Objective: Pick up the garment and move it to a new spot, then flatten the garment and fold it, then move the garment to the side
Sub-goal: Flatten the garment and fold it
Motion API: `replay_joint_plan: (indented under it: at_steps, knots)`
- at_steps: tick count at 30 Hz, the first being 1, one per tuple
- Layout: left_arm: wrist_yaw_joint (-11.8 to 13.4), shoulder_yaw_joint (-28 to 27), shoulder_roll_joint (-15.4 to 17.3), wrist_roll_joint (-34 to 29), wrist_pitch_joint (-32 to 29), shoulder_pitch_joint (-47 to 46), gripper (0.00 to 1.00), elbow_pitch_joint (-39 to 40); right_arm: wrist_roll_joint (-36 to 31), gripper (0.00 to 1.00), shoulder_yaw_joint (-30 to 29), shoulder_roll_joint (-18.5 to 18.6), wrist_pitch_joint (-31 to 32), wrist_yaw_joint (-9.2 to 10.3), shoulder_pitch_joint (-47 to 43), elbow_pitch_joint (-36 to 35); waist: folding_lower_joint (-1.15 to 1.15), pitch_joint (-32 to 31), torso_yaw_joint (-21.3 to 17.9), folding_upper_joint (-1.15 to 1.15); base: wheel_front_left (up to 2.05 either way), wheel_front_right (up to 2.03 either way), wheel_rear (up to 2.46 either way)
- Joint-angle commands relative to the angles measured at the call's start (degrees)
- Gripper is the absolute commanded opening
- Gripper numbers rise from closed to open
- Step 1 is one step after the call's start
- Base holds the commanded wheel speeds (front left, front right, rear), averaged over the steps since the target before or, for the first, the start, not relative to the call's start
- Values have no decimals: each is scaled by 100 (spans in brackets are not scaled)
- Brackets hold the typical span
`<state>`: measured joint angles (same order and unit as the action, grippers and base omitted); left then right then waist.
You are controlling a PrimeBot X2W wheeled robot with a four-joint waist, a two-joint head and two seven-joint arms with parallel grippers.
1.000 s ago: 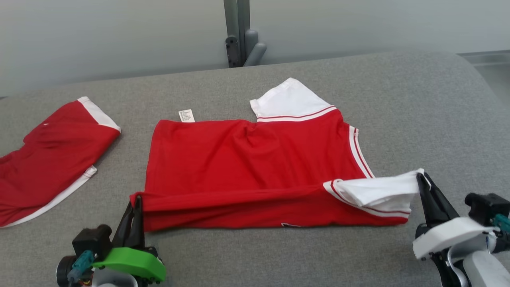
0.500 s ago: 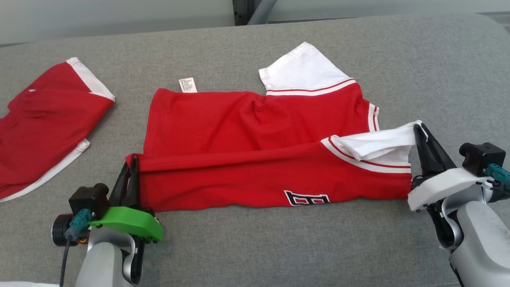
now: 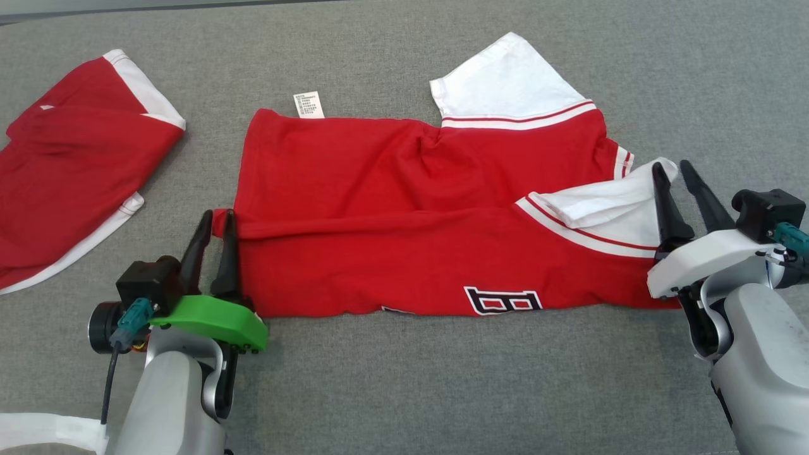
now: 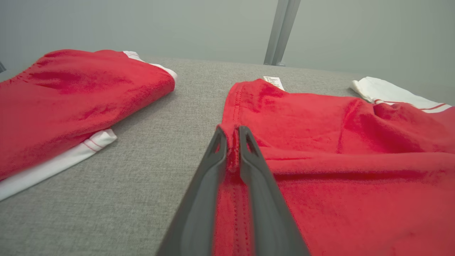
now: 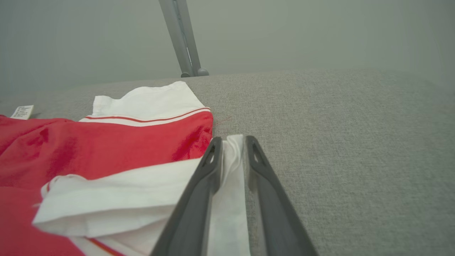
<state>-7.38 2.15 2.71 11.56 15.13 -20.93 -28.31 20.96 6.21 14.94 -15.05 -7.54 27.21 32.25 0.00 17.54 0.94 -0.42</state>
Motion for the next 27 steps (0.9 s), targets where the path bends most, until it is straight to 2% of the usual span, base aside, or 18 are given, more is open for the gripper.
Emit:
replay_joint_plan:
  at_steps: [1,9,12,18,27]
  knots:
    - [37,4,35,58,1,-44,100,37,-5,100,-34,-9,-17,10,-30,-19,0,-14,19,42,0,0,0]
    - [279,-156,35,170,1,721,100,649,102,100,-465,-102,-16,10,-978,-811,0,-312,-41,42,0,0,0]
    - [343,-203,28,216,1,1056,100,755,244,100,-423,-165,-16,10,-1475,-934,0,-451,-86,42,0,0,0]
    - [429,-205,31,280,1,1451,100,845,522,100,-215,-281,-16,9,-1950,-735,0,-579,-161,42,0,0,0]
    - [412,-44,31,261,1,1420,100,816,807,100,-218,-465,-16,9,-1794,-277,0,-579,-43,42,0,0,0]
